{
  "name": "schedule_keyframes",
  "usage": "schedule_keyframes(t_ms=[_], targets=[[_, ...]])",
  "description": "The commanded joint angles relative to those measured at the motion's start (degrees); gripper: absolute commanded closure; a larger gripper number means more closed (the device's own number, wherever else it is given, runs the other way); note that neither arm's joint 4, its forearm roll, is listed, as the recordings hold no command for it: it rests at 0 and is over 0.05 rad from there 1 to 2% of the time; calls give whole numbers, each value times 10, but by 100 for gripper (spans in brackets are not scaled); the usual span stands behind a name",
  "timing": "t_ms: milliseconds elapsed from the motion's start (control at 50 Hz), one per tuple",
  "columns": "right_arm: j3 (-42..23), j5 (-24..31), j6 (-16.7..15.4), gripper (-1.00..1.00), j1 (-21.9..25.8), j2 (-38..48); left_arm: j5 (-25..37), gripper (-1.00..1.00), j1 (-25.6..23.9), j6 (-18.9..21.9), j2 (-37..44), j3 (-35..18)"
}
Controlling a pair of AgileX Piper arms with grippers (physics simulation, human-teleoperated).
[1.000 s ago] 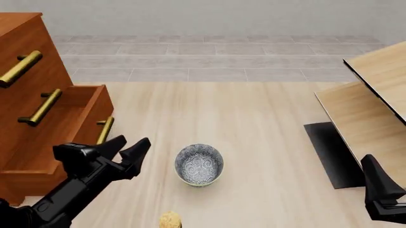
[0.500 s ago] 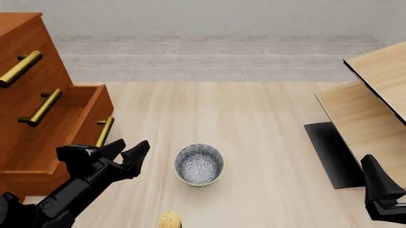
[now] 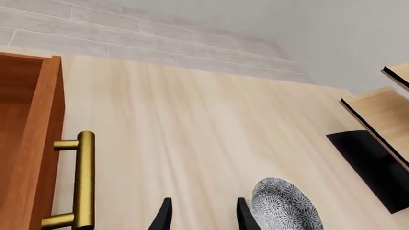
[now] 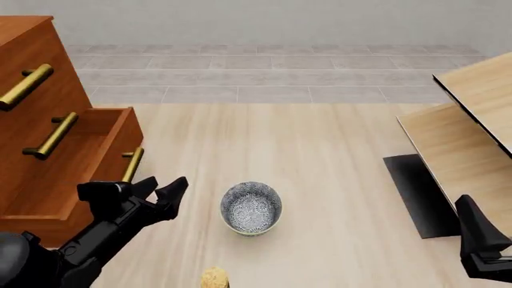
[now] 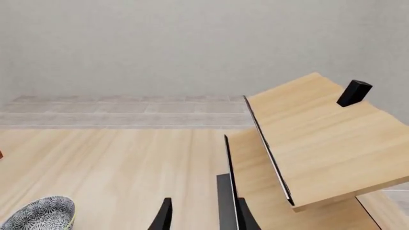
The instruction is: Close the bottom drawer of the cabinet.
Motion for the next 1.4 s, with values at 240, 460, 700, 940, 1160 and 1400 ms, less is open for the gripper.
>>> schedule_keyframes(t_ms=[240, 460, 700, 940, 1160, 1400], targets=[[1, 0, 1, -100, 0, 0, 0, -100, 26, -13, 27, -9], [1, -2, 1, -100, 0, 2, 0, -100, 41, -5, 16, 2], [1, -2, 0, -100, 0, 2, 0, -100, 52, -3, 18, 5], [1, 0, -3, -100, 2, 1, 0, -100, 66, 5, 32, -2], [1, -3, -5, -100, 5, 5, 0, -100, 83, 17, 44, -8], [1, -9, -3, -100, 6, 11, 0, -100, 108, 32, 69, -21]])
